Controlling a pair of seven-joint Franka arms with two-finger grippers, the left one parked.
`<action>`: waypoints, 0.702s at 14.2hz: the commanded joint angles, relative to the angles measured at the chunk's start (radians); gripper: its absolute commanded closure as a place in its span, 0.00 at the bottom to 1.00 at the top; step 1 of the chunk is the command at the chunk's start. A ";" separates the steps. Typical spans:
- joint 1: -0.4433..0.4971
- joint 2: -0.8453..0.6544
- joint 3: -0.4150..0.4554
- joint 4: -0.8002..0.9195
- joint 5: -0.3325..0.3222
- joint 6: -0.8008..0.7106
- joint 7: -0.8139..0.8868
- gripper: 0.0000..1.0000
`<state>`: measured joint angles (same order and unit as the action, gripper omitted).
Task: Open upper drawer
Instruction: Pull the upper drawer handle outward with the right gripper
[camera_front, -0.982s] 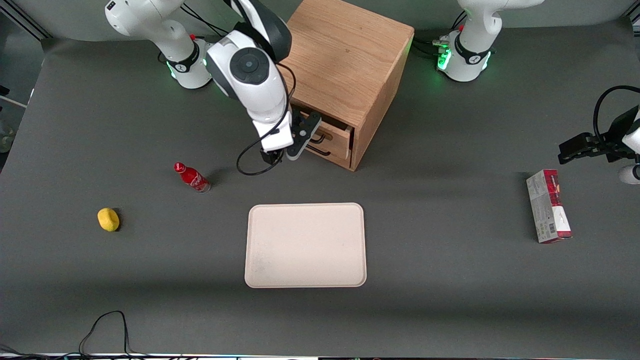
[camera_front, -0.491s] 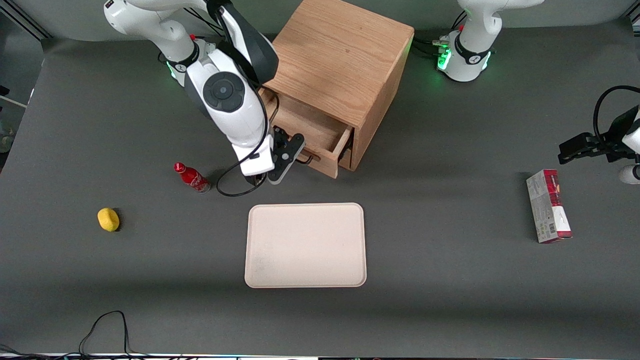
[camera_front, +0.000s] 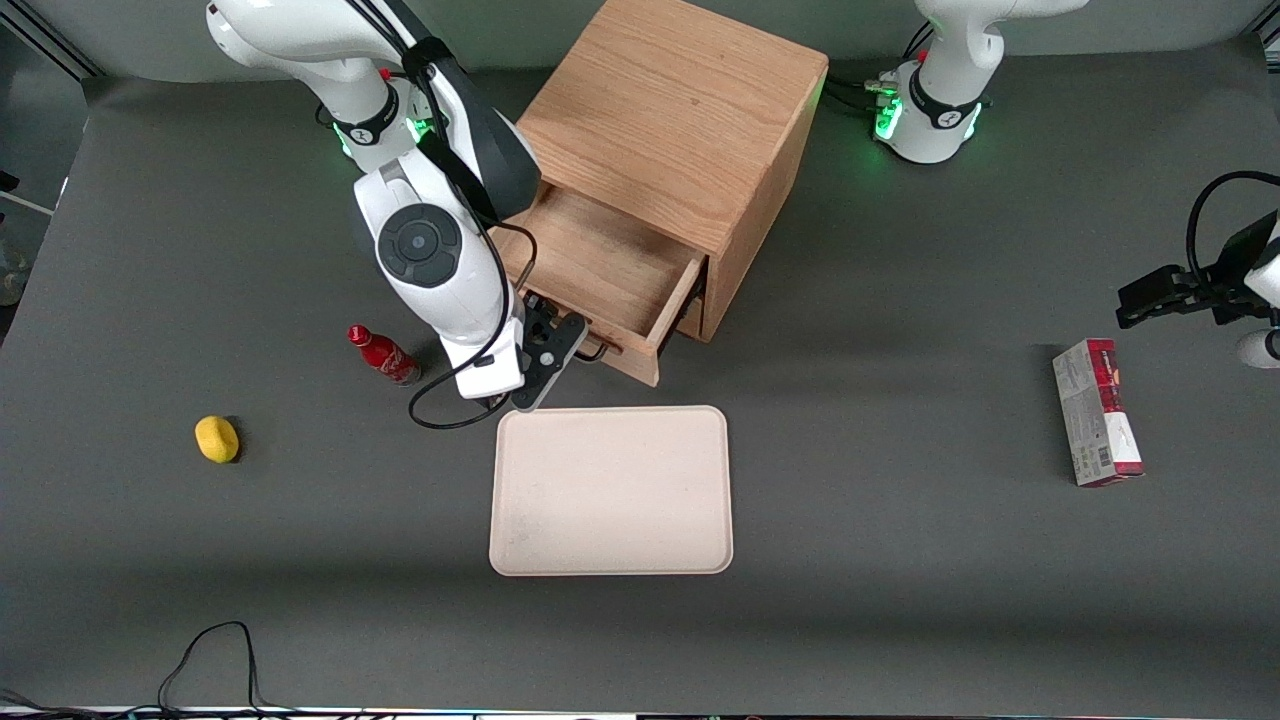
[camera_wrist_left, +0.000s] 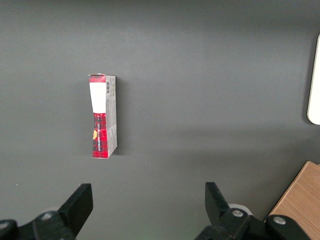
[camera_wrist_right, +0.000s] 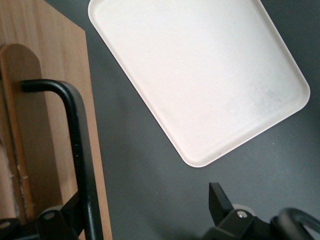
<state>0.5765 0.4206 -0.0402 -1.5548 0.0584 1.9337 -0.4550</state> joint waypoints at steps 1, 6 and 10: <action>-0.041 0.069 0.002 0.111 -0.003 -0.059 -0.025 0.00; -0.093 0.107 0.003 0.160 0.003 -0.073 -0.053 0.00; -0.121 0.147 0.005 0.225 0.003 -0.104 -0.054 0.00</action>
<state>0.4756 0.5226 -0.0414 -1.4151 0.0585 1.8728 -0.4882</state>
